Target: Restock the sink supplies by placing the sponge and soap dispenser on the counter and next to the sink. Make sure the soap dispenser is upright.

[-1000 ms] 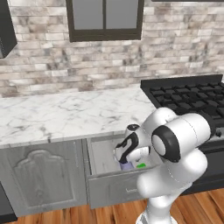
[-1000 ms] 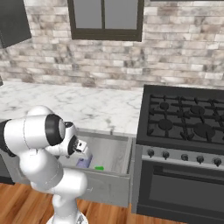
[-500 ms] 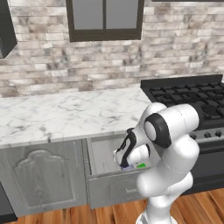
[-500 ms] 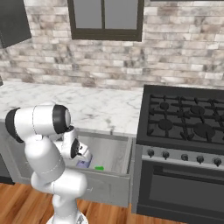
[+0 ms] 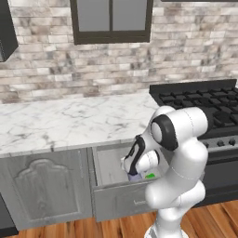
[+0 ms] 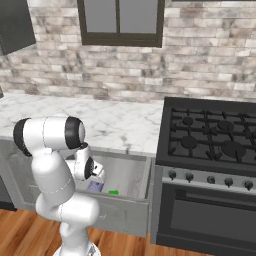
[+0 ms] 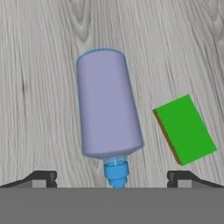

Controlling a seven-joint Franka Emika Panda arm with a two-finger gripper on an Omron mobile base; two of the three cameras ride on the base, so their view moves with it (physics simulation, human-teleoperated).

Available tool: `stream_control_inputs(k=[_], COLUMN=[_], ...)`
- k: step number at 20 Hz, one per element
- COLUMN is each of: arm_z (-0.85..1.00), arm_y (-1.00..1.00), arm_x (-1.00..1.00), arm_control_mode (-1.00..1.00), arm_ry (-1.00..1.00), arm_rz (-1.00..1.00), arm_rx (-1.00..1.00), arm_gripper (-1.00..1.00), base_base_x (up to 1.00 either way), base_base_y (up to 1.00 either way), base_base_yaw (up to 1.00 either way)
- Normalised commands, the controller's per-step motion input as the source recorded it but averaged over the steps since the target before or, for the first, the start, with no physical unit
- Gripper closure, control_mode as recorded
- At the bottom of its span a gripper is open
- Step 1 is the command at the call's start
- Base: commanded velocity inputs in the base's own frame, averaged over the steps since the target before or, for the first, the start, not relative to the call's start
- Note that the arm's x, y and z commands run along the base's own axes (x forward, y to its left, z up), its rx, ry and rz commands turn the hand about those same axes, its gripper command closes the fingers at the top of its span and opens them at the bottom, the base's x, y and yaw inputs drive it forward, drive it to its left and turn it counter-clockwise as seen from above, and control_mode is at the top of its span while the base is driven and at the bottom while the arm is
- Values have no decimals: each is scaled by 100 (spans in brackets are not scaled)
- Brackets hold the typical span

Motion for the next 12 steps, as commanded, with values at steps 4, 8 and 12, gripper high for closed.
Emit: stream_control_inputs(k=[4, 8, 12], arm_z=[0, -4, -21], arm_y=[0, 0, 0], arm_x=[27, 27, 9], arm_control_mode=[-100, -100, -100], arm_ry=[13, 13, 3], arm_rz=[6, 10, 9], arm_rx=[0, 0, 0], arm_gripper=[-100, -100, -100], base_base_x=[0, 0, 0], base_base_y=[0, 0, 0], base_base_yaw=[0, 0, 0])
